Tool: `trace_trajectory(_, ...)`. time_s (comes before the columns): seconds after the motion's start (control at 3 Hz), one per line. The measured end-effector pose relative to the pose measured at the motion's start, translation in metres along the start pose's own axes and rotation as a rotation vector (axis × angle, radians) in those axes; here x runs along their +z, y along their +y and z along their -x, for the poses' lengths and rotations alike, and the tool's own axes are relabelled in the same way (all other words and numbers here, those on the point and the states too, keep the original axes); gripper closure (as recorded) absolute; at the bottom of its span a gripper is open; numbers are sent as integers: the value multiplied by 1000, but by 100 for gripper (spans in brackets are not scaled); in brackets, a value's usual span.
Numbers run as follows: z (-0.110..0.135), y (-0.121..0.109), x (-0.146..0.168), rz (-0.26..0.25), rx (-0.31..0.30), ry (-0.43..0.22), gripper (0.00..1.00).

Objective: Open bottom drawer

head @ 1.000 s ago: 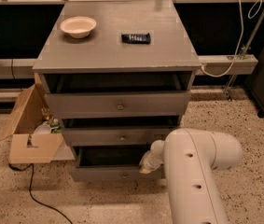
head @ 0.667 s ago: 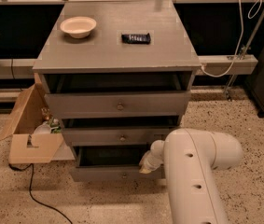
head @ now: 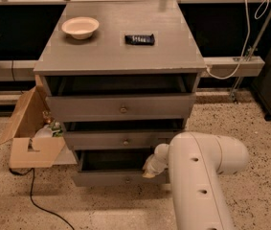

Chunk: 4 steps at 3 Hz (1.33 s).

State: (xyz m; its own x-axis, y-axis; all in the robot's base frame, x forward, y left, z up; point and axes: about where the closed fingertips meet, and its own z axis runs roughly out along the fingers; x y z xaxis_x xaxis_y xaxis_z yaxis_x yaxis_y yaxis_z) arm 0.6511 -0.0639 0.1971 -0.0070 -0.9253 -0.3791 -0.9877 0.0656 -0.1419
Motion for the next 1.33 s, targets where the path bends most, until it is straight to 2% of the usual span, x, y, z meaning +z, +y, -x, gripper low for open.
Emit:
trace_trajectory(0.33,-1,2,1,7,-4,-7,4)
trace_trajectory(0.67,-1,11,2,20,-1,-17,0)
trace_trajectory(1.0,-1,28,16,83,11,-24,0)
trace_trajectory(1.33,-3,51,26,170,9,-1,12)
